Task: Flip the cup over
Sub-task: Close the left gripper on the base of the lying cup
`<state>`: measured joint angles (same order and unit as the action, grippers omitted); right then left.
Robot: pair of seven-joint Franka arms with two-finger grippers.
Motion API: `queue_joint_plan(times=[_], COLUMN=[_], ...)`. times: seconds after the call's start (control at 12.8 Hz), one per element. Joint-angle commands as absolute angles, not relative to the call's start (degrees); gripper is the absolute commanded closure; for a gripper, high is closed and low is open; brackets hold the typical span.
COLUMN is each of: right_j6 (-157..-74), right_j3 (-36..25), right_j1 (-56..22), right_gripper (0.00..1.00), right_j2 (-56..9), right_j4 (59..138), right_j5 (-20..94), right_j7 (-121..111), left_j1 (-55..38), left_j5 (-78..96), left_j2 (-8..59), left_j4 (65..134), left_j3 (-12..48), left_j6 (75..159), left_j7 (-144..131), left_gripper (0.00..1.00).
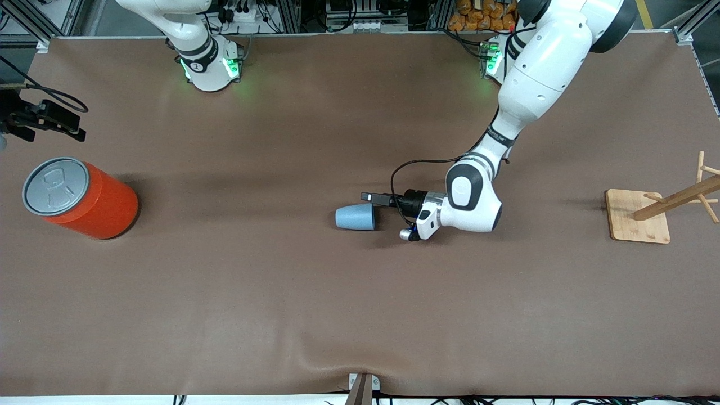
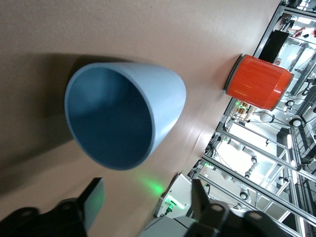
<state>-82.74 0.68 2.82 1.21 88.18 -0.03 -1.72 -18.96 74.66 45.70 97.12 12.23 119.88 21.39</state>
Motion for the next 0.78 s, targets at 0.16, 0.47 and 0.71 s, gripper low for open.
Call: queue_joint_plan(times=[0.16, 0.47, 0.71], right_j6=[-82.0, -80.4, -80.5], right_j3=[0.6, 0.6, 0.6], right_j1=[2.7, 2.9, 3.3], right_gripper=[0.0, 0.0, 0.0], right_j2=[1.7, 1.8, 1.7], right_j4=[88.6, 88.5, 88.3], right_j5=[0.8, 0.8, 0.8], right_j7=[-0.4, 0.0, -0.8], left_j1=[-19.4, -19.6, -21.9], left_j5=[76.4, 78.1, 82.0], left_j2=[48.4, 50.2, 50.5], left_j4=[94.4, 91.7, 89.9], left_j3=[12.1, 12.1, 11.8], left_j6=[121.6, 121.7, 122.6], left_j7=[22.4, 22.4, 22.2], left_gripper=[0.26, 0.34, 0.45])
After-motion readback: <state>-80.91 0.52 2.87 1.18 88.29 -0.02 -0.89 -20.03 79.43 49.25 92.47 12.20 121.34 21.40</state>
